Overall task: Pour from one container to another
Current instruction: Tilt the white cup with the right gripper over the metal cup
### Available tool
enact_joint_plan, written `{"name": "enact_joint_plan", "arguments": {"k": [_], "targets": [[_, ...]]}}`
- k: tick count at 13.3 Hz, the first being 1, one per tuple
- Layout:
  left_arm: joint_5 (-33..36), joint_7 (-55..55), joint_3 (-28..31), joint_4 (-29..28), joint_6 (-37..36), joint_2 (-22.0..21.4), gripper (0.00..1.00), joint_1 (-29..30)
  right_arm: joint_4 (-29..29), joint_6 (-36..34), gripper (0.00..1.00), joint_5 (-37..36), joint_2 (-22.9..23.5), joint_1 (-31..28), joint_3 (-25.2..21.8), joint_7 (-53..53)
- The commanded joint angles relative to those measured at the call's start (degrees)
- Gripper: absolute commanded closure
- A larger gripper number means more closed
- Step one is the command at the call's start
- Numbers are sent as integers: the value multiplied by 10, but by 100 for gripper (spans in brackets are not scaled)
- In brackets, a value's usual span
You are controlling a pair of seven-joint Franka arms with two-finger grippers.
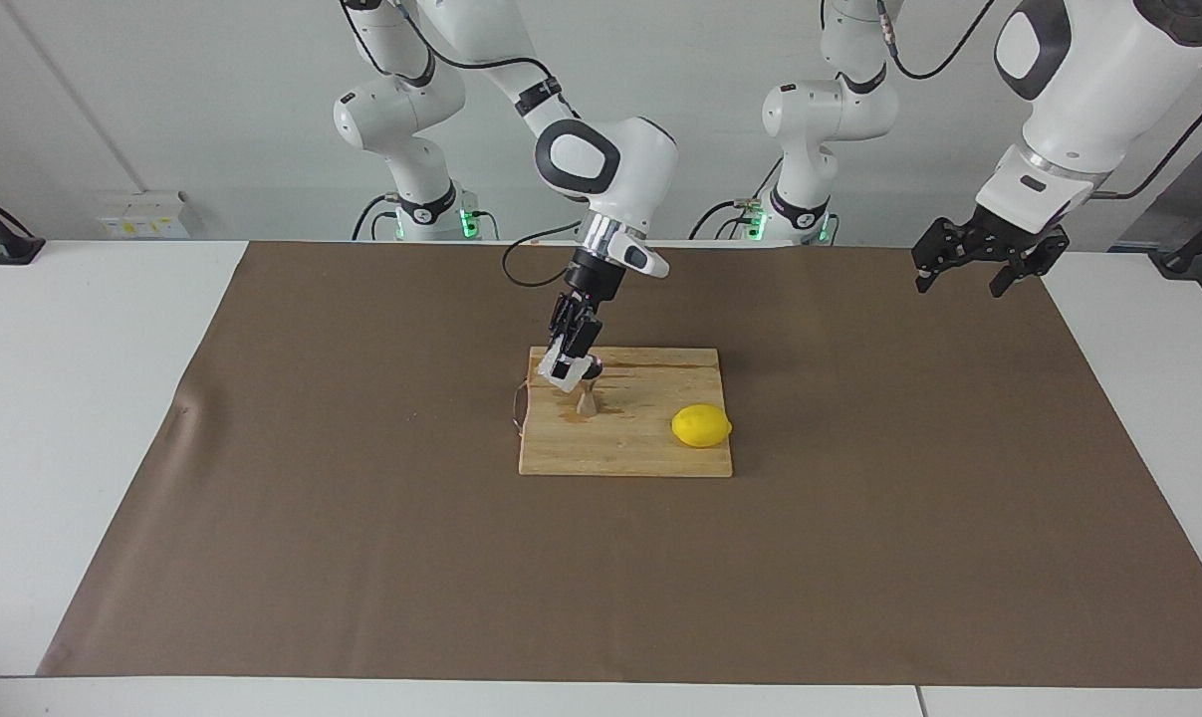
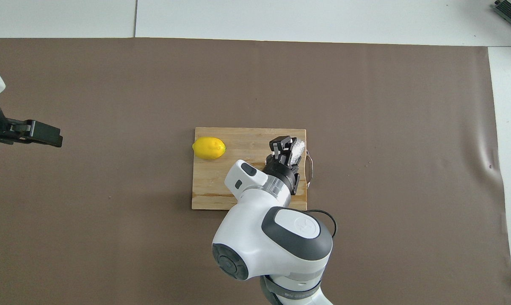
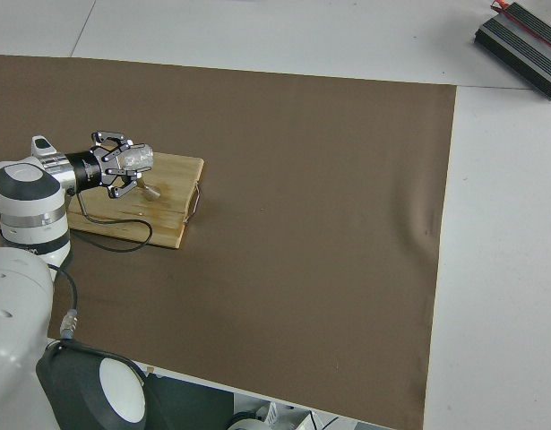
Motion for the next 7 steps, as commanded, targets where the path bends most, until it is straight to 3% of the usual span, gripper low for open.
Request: {"name": "enact_joint_plan", "arguments": {"k": [1,7], "targets": [[-6,-5,-3,-12,0,-13,0,6,-21,-1,100,-31,-20,0,2,27],[-6,-5,-3,-12,0,-13,0,6,-50,9,100,-76,-34,0,2,76]]}}
